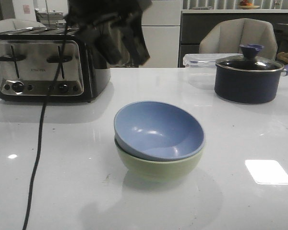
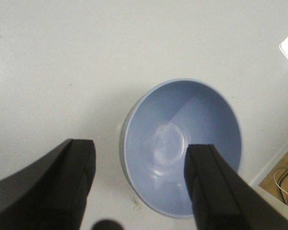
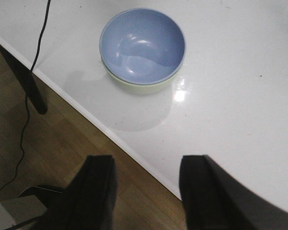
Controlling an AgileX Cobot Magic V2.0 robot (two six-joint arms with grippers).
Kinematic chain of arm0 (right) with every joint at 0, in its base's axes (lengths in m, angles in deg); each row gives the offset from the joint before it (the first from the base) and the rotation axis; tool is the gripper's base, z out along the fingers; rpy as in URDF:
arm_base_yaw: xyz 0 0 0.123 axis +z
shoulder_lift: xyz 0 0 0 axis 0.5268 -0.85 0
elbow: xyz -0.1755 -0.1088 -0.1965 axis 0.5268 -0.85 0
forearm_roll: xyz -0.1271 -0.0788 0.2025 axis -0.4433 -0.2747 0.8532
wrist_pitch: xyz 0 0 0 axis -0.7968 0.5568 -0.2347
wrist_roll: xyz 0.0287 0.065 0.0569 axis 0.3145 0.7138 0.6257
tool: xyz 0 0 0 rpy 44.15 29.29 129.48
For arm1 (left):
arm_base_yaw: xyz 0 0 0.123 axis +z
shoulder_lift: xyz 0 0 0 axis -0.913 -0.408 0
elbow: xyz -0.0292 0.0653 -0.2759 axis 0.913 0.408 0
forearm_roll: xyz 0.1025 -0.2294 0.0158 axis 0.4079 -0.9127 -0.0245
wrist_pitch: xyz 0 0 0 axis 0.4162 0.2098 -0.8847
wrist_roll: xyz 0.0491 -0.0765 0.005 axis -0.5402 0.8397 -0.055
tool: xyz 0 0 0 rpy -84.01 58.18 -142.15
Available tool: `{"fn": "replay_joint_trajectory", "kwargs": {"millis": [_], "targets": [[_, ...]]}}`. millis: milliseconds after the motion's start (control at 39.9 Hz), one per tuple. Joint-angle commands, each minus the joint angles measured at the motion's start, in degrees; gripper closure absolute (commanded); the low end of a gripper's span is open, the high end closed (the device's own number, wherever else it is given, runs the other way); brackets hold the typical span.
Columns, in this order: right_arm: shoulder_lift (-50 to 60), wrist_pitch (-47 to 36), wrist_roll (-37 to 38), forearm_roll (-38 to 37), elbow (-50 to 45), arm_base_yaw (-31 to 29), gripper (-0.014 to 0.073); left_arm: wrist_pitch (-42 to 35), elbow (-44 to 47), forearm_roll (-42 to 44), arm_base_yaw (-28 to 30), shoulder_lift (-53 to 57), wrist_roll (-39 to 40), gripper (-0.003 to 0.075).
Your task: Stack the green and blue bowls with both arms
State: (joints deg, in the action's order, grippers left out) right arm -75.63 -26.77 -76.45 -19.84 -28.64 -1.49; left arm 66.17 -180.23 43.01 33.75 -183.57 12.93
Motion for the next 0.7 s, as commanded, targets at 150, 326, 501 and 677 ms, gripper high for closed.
{"fn": "replay_joint_trajectory", "kwargs": {"millis": [150,326,501,677], "targets": [[-0.3,-3.9,-0.5,0.0,1.5,0.1,0.0167,-7.8,14.7,0.5,-3.2,22.0,-0.1,0.0309],[-0.3,-3.9,-0.5,0.0,1.5,0.1,0.0167,-8.5,26.4,3.0,-3.7,36.7,-0.1,0.0323],[-0.3,-3.9,-0.5,0.0,1.5,0.1,0.0167,-8.6,37.1,8.3,-3.4,51.9,4.1,0.0323],[-0.3,-4.0,-0.5,0.0,1.5,0.1,0.0167,-8.5,44.6,16.2,-3.4,66.8,13.9,0.0337]]}}
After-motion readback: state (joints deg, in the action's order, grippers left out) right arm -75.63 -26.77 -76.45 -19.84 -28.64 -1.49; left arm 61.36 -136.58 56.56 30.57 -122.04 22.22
